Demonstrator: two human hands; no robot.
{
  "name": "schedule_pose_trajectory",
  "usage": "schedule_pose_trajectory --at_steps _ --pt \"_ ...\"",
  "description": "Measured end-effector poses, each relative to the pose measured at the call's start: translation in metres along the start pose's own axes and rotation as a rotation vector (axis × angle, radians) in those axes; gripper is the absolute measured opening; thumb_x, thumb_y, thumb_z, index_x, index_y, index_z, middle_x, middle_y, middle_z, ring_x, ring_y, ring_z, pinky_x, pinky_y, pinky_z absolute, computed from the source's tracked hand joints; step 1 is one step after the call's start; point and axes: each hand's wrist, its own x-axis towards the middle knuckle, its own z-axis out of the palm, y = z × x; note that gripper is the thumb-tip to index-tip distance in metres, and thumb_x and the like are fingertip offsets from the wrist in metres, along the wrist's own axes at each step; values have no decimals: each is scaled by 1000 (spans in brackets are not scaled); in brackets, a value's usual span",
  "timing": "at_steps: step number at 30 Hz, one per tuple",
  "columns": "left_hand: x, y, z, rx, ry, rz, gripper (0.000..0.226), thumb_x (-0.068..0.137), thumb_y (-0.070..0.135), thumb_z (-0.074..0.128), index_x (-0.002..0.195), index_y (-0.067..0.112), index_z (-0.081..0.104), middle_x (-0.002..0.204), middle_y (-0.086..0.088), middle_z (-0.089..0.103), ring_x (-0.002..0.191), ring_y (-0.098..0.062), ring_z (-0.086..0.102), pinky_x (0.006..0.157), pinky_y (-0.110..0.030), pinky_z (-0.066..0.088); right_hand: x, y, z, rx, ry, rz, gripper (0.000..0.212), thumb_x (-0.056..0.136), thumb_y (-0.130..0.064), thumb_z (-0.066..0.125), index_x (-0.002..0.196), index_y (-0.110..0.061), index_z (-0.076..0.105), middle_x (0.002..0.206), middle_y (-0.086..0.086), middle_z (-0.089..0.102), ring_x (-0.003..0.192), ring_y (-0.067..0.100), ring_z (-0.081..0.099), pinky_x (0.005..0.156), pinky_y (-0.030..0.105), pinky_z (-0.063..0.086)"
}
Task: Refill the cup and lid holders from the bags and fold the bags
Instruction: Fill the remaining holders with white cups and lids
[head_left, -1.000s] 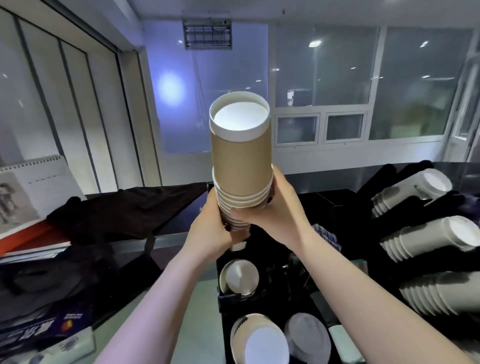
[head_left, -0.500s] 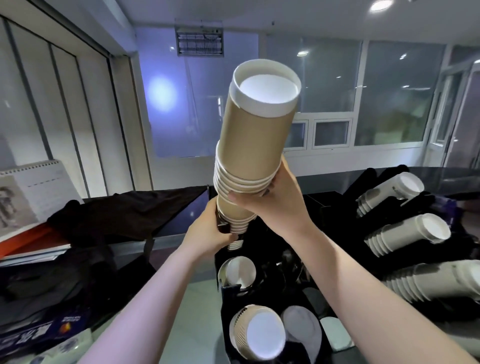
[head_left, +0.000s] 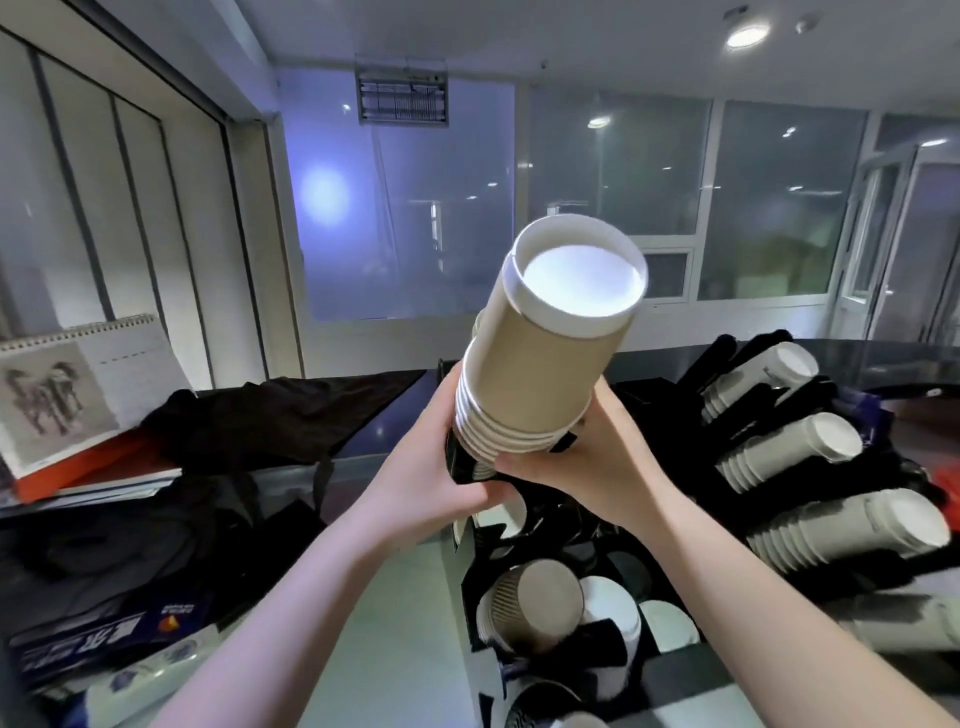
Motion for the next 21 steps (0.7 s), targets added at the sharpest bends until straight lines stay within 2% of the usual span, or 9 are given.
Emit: schedule_pose_trajectory --at_steps 4,6,8,10,11,14,17,19,21 --pt "-2 17 10 -93 107 105 86 68 0 79 140 24 38 135 10 54 125 -8 51 95 -22 46 -11 -1 4 40 -86 25 62 66 -12 85 119 -6 53 104 -2 68 102 12 65 78 22 50" --pt "-4 16 13 -91 107 142 78 66 -11 73 128 30 49 121 10 62 110 -5 60 84 -21 51 -14 -2 1 41 -169 59 68 65 -19 84 124 -13 51 109 -8 66 106 8 62 82 20 49" --pt "-9 9 15 -83 104 78 72 66 -6 74 121 35 53 109 6 67 96 -8 65 76 -36 58 -15 -5 -5 45 -218 102 76 62 -29 81 130 -23 46 116 -13 63 113 5 58 87 22 49" --pt "-16 -3 16 -87 106 -29 77 65 4 80 131 29 48 113 2 66 101 -17 65 77 -51 55 -14 -9 -9 111 -167 88 77 62 -27 79 131 -27 45 117 -14 62 113 4 57 85 21 49" --pt "-19 -10 17 -74 110 -67 83 64 8 82 135 31 44 119 4 64 107 -15 63 81 -49 55 -14 -10 -11 170 -111 68 76 63 -24 81 130 -26 46 116 -12 63 113 5 58 84 19 49" --pt "-25 -23 21 -5 105 -126 87 62 20 85 132 48 41 125 21 59 113 1 58 85 -25 50 -12 -9 -16 308 18 66 69 62 -22 87 122 -21 53 111 -7 69 106 10 63 82 21 51" --pt "-22 -30 25 -25 55 -165 88 64 17 85 134 45 40 124 24 59 112 5 57 81 -9 45 -9 -3 -17 271 22 69 66 64 -13 82 123 -22 54 113 -6 68 108 12 63 83 21 51" --pt "-19 -37 27 -45 27 -193 91 66 14 84 139 39 37 125 22 59 113 5 57 84 -9 45 -6 2 -17 219 63 66 68 61 -18 86 119 -28 55 113 -9 67 108 10 62 83 21 51" --pt "-19 -43 28 -47 26 -267 98 67 20 85 145 36 28 127 18 57 110 3 58 91 -18 49 -5 10 -17 131 115 58 71 54 -29 89 116 -35 54 112 -14 66 108 9 61 84 24 51"
